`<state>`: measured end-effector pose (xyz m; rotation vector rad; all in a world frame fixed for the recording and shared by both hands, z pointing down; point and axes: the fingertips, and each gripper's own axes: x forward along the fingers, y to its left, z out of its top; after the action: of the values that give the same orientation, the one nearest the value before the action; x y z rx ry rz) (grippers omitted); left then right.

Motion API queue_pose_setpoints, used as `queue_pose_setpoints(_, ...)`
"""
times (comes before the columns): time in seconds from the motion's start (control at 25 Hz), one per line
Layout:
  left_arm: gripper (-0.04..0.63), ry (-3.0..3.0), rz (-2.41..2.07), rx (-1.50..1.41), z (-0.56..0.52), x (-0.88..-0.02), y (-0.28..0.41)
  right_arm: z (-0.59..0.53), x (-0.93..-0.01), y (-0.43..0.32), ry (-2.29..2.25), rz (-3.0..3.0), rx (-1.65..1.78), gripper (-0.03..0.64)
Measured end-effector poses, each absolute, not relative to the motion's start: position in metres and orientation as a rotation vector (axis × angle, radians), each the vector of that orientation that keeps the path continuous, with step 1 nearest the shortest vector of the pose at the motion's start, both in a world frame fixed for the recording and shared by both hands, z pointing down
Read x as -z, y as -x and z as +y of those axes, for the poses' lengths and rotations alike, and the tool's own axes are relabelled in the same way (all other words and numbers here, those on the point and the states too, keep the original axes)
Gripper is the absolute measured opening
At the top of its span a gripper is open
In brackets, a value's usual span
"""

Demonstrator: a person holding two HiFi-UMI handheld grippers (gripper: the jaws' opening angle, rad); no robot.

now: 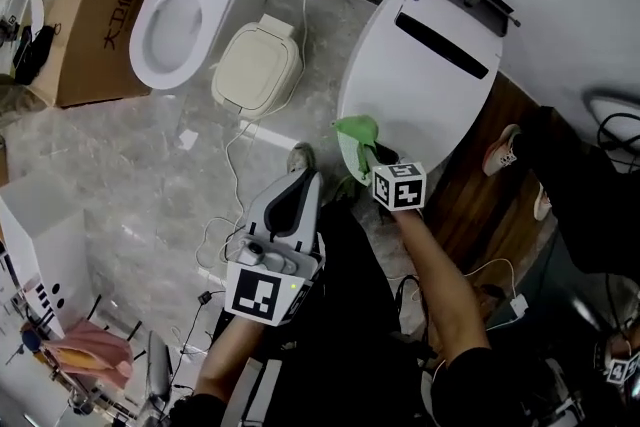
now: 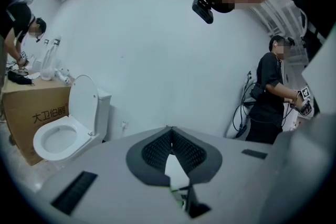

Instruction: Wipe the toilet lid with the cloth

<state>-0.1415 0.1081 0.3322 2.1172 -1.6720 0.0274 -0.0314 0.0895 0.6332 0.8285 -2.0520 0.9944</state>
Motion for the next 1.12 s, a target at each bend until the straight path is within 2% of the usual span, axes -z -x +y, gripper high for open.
queue_pose_setpoints(0.56, 0.008, -2.158, -1.603, -0.020, 0.000, -0.348, 0.162, -0.198, -0.582, -0.011, -1.326, -2.053, -0.796, 0.044)
queue_pose_setpoints(0.8, 0.008, -2.174, -1.564, -0.089, -0.044, -0.361, 0.187, -0.260, -0.615, -0.015, -1.427, -1.912, -0.840, 0.044)
queue_pose_setpoints(1.12, 0.008, -2.163, -1.512, -0.092, -0.086, -0.379, 0.220, -0.293, -0.658, 0.024, -1.332, -1.813, -0.741, 0.044)
